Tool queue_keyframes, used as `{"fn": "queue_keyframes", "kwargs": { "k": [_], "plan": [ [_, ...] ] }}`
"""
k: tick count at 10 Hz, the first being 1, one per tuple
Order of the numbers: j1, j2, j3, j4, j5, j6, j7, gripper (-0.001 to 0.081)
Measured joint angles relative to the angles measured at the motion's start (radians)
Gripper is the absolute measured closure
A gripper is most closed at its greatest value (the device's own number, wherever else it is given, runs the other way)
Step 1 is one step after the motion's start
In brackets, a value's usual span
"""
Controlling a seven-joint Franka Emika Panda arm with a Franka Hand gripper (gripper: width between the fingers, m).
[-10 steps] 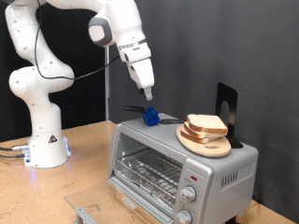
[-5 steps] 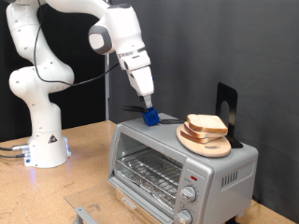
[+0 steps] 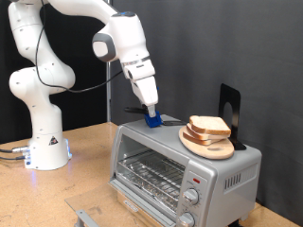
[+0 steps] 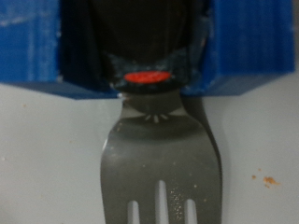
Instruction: Make a piece of toast with the oven
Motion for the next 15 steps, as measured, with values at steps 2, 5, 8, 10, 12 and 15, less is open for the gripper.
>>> {"fn": "queue_keyframes", "kwargs": {
  "k": [2, 5, 8, 10, 12, 15],
  "plan": [
    [0.004, 0.019, 0.0, 0.0, 0.01, 0.019, -0.008, 0.0007],
    [0.013, 0.039, 0.0, 0.0, 0.033, 0.032, -0.021, 0.0007],
    [0.025, 0.053, 0.0, 0.0, 0.065, 0.037, -0.035, 0.0007],
    [0.034, 0.056, 0.0, 0.0, 0.079, 0.038, -0.035, 0.0007],
    [0.039, 0.059, 0.001, 0.0, 0.085, 0.038, -0.035, 0.0007],
    [0.039, 0.074, 0.004, 0.0, 0.085, 0.016, -0.024, 0.0107]
  ]
}}
